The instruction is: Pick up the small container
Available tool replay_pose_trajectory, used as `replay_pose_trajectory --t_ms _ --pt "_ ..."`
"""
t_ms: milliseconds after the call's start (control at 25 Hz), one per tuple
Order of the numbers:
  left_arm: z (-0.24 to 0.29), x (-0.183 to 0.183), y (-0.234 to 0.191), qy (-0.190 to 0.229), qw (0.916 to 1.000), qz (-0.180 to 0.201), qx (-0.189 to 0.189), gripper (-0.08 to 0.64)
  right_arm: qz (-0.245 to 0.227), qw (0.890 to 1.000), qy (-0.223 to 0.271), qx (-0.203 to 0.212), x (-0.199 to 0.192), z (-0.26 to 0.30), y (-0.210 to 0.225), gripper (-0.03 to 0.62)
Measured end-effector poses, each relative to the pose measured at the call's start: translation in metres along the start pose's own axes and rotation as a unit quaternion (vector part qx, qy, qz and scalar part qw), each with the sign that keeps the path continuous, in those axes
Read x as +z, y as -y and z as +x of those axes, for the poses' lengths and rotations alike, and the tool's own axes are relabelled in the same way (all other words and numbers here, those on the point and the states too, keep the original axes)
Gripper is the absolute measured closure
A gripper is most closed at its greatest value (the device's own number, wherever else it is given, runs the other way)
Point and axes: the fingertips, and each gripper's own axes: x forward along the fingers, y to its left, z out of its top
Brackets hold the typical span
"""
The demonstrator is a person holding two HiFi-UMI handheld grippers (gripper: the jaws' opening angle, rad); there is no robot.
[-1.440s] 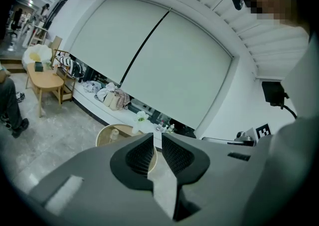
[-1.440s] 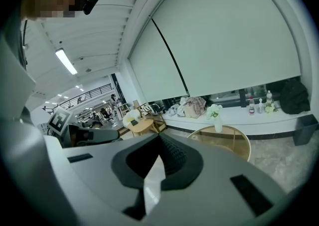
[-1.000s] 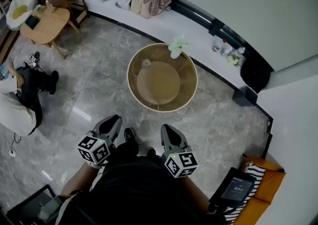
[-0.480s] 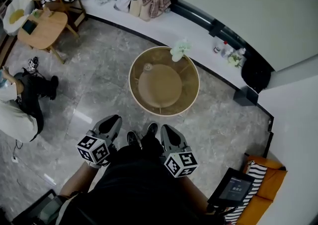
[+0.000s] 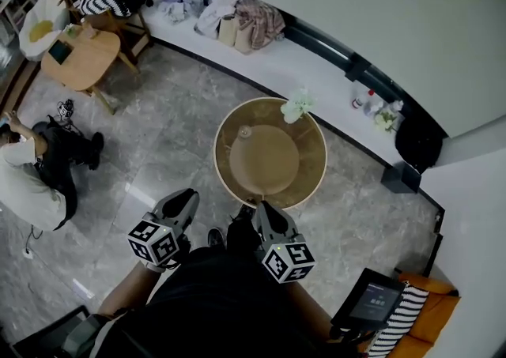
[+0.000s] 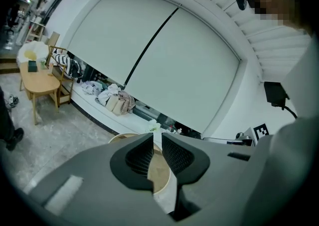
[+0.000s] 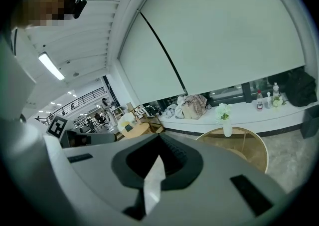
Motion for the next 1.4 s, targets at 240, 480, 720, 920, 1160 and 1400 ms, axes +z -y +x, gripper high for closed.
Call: replay_pose_trajectory --t_ms 240,480,720,920,1160,1400 --pt "0.055 0.025 -0.011 -0.002 0.9999 -0.004 0.014 0.509 0.01 1.0 -0.013 0.007 0.028 0.04 0.042 0.594" --pt "0.112 0.046 -0.017 -0.002 0.9997 -0.011 0.023 0.509 0.024 0.999 -0.031 0.018 0.042 0.075 0.078 0.594" --pt "0.141 0.055 -0.019 -0.014 0.9992 0.019 0.031 0.509 0.035 0.999 -0.028 0.014 0.054 0.088 0.102 0.594" --pt "0.172 0.059 -0.022 -0.028 0.9984 0.026 0.042 0.509 0.042 0.999 -0.025 0.011 0.07 0.1 0.133 0.594" --pt "0.21 0.068 -0.019 -0.038 0.9975 0.036 0.047 0.509 0.044 0.999 -0.025 0.012 0.086 0.118 0.166 0.594" --pt "0.228 0.074 -0.033 -0.036 0.9974 0.039 0.049 0.509 0.044 0.999 -0.011 0.004 0.1 0.133 0.182 0.594"
